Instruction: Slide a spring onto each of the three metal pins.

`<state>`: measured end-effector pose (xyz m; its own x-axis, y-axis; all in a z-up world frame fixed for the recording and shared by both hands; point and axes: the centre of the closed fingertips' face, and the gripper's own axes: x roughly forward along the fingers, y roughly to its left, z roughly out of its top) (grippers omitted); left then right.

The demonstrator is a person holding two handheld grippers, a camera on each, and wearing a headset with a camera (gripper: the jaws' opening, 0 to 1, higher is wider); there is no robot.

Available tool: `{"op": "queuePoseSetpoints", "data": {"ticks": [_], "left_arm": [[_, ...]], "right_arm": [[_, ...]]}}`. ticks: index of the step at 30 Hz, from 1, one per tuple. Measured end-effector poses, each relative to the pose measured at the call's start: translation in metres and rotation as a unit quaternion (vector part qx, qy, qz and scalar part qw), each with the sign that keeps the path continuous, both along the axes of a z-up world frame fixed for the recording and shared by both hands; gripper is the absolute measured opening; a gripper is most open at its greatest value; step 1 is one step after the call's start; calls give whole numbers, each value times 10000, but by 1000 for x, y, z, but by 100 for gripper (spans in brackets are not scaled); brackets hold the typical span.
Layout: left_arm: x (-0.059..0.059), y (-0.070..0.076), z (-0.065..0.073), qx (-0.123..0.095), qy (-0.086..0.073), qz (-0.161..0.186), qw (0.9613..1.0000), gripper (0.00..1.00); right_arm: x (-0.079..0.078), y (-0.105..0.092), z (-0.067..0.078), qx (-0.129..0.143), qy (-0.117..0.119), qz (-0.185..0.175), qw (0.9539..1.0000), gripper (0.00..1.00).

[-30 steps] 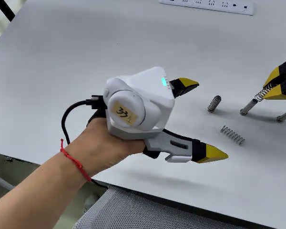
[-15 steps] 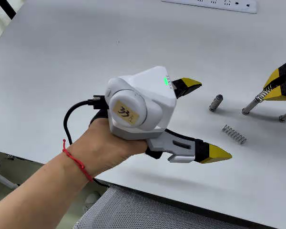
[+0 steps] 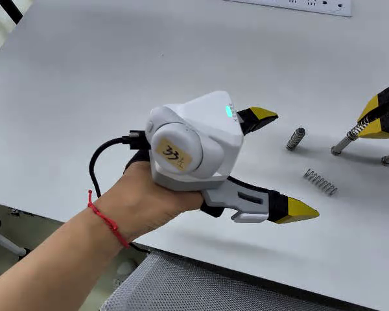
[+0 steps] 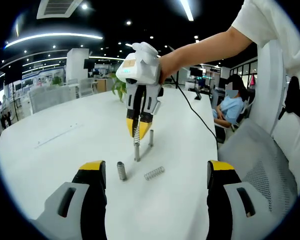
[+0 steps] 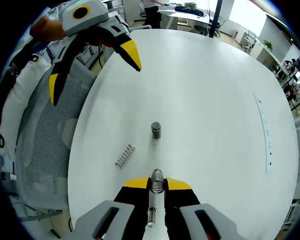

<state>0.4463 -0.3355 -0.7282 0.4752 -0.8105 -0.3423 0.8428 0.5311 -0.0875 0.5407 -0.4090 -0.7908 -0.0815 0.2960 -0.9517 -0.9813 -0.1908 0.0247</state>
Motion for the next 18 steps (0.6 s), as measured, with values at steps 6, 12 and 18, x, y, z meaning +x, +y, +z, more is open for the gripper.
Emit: {"op": "queuePoseSetpoints", "data": {"ticks": [6, 12, 18], "left_arm": [[-1, 0, 0, -21, 8, 0, 10000, 82], [0, 0, 0, -46, 20, 0, 10000, 82], [0, 0, 0, -49, 24, -3, 10000, 82]], "right_arm": [[0, 1, -4, -28, 15, 8, 10000, 7], [0, 1, -9, -47, 33, 10, 10000, 7], [-2, 2, -15, -78, 33, 46, 10000, 7]]}}
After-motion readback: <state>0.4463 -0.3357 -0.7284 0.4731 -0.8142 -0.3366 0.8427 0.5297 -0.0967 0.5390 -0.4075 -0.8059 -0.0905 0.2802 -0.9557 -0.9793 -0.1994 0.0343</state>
